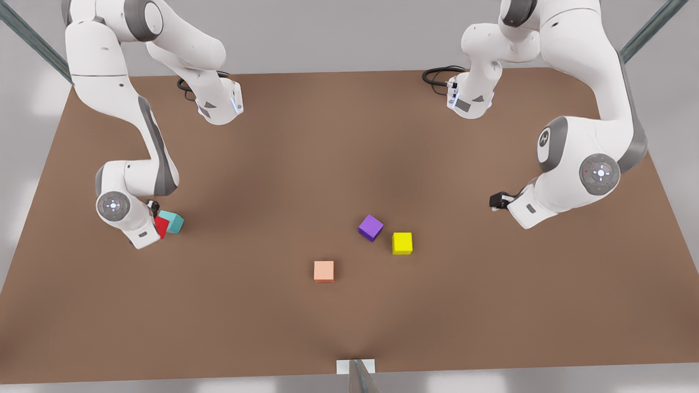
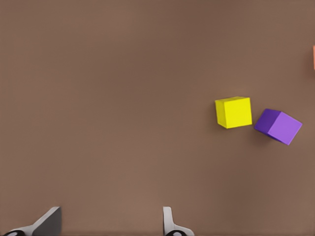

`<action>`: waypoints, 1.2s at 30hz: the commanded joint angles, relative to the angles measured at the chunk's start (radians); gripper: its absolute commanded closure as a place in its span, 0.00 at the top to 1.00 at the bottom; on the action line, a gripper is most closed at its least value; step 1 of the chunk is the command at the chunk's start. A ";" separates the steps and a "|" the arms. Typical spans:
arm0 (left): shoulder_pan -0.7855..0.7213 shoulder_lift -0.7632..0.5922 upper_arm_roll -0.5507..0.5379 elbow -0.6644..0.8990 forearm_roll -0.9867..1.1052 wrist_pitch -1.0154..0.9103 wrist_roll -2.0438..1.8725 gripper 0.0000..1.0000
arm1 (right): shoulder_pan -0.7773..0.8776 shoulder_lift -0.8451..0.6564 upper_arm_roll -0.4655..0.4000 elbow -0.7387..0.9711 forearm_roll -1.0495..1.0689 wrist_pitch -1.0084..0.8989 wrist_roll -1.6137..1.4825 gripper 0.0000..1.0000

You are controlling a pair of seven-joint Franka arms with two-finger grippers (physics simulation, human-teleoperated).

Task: Pick up red wooden cube and pass to hand red wooden cube and place in blue wooden cube

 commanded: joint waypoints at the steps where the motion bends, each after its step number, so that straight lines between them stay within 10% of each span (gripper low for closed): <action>1: 0.000 0.002 0.000 0.001 0.003 0.013 -0.090 1.00 | -0.002 -0.014 0.000 -0.024 -0.003 0.092 0.519 0.61; 19: 0.002 0.033 0.000 -0.001 0.001 -0.004 -0.095 1.00 | -0.054 -0.048 0.000 -0.179 0.041 0.127 0.515 0.62; 20: 0.002 0.033 0.000 -0.001 0.001 -0.004 -0.095 1.00 | -0.054 -0.048 0.000 -0.181 0.044 0.127 0.515 0.65; 22: -0.001 0.036 -0.001 -0.001 0.001 -0.004 -0.096 1.00 | -0.054 -0.045 0.000 -0.177 0.052 0.127 0.515 1.00; 36: 0.000 0.041 -0.001 -0.001 0.001 -0.004 -0.098 1.00 | -0.045 -0.029 0.012 -0.075 0.093 0.052 0.510 1.00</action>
